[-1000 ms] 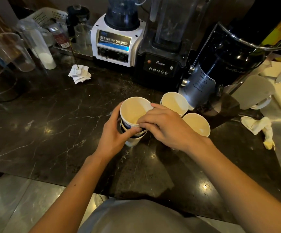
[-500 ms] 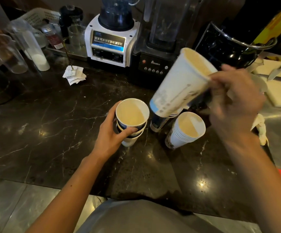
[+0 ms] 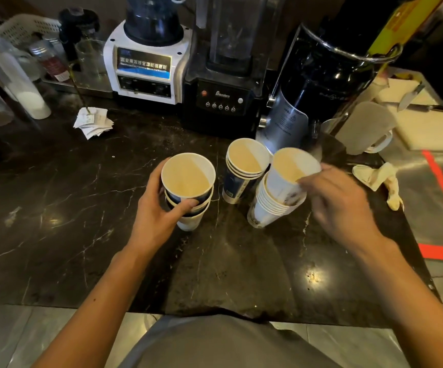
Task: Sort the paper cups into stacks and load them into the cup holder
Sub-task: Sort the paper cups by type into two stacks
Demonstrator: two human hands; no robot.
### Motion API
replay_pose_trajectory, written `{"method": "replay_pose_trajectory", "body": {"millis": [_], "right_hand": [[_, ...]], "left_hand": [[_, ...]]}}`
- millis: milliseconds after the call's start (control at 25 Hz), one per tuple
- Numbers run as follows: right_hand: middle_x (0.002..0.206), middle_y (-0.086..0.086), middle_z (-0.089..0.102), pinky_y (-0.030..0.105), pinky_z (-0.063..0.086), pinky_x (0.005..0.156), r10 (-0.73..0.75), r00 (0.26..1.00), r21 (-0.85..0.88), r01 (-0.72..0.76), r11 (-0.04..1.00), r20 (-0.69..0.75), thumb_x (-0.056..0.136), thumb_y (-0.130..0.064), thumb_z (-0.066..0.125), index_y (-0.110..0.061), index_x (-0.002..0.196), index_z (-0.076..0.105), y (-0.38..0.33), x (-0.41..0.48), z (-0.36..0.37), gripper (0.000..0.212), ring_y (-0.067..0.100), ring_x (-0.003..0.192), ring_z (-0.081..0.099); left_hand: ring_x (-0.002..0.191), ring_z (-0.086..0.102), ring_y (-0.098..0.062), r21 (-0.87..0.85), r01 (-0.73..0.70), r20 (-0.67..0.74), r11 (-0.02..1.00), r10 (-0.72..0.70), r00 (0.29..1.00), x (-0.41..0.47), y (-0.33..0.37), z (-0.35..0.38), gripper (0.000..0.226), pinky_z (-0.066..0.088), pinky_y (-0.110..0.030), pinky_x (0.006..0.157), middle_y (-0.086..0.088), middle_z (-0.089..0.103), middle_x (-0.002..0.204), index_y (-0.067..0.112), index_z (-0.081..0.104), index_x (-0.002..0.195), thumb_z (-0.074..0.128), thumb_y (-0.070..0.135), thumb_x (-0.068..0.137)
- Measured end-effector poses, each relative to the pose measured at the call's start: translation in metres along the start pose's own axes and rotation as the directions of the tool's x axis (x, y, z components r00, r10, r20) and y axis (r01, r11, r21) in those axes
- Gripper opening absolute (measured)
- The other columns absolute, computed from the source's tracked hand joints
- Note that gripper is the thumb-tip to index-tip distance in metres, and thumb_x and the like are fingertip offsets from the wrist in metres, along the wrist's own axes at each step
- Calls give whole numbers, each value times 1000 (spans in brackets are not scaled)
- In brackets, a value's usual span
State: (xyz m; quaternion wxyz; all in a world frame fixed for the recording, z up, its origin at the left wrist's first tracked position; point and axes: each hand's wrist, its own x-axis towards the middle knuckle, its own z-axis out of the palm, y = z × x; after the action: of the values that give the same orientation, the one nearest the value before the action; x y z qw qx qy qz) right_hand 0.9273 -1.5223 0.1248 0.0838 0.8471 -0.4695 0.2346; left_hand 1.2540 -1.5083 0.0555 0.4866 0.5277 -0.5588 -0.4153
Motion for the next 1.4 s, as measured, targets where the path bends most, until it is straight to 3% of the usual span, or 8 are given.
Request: {"method": "replay_pose_trajectory", "body": {"millis": [120, 280, 480, 640, 880, 1080, 1240, 1400], "right_hand": [[102, 2, 70, 45, 55, 84, 15, 938, 88, -48, 995, 346, 95, -20, 60, -15, 108, 70, -9, -1, 9, 17, 26, 100, 64], [122, 3, 64, 34, 47, 98, 9, 989, 232, -44, 972, 149, 98, -33, 57, -13, 128, 62, -47, 31, 6, 36, 20, 116, 56], [119, 4, 67, 33, 31, 111, -305, 913, 330, 209, 921, 272, 95, -28, 63, -13, 122, 66, -103, 70, 49, 32, 21, 115, 57], [91, 5, 73, 39, 35, 109, -263, 964, 318, 241, 917, 29, 92, -16, 63, -9, 97, 74, -97, 86, 38, 13, 24, 87, 67], [94, 4, 65, 13, 41, 90, 30, 933, 250, 65, 966, -358, 97, -11, 57, 3, 101, 70, -44, 116, -40, 19, 14, 92, 58], [93, 17, 72, 37, 41, 102, -14, 989, 104, 30, 994, -145, 95, -13, 59, 1, 101, 71, -14, 95, -5, 18, 33, 88, 64], [98, 5, 71, 53, 49, 91, -15, 934, 101, -22, 995, 356, 97, -24, 57, -15, 108, 70, -18, 82, 37, 20, 30, 94, 61], [126, 3, 63, 33, 38, 102, -54, 954, 207, -9, 978, 296, 97, -30, 59, -17, 132, 58, -54, 79, 38, 38, 22, 119, 52]], "left_hand": [[131, 40, 9, -1, 11, 16, 1000, -11, 1000, -2, 4, -2, 87, 37, -13, 106, 33, 42, 135, 30, 31, 146, 74, 36, 70], [133, 41, 2, 57, 29, 41, 998, -31, 999, -3, 4, -2, 94, 38, -25, 110, 21, 45, 141, 37, 30, 144, 81, 37, 65], [128, 45, 6, 69, 16, 16, 997, -17, 1000, -5, 2, 4, 92, 40, -12, 103, 18, 48, 137, 21, 35, 146, 85, 25, 69], [128, 43, 10, 47, 48, 16, 998, -48, 999, -5, 2, 1, 96, 39, -9, 101, 19, 47, 139, 22, 34, 147, 87, 24, 66], [127, 37, 15, 87, 78, 1, 993, -78, 997, -3, -1, 1, 99, 31, -21, 111, 36, 38, 134, 33, 31, 145, 81, 45, 61], [132, 37, 8, 71, 84, 7, 994, -85, 996, -4, -5, 2, 100, 32, -20, 112, 27, 41, 141, 31, 32, 147, 83, 43, 62], [136, 38, -3, 55, 104, -5, 993, -104, 995, -7, -8, 1, 101, 33, -38, 116, 17, 42, 146, 30, 30, 148, 84, 38, 63], [135, 41, -2, 37, 102, 4, 994, -102, 995, -7, -8, 2, 102, 35, -35, 115, 18, 44, 143, 26, 31, 149, 85, 35, 62]]}}
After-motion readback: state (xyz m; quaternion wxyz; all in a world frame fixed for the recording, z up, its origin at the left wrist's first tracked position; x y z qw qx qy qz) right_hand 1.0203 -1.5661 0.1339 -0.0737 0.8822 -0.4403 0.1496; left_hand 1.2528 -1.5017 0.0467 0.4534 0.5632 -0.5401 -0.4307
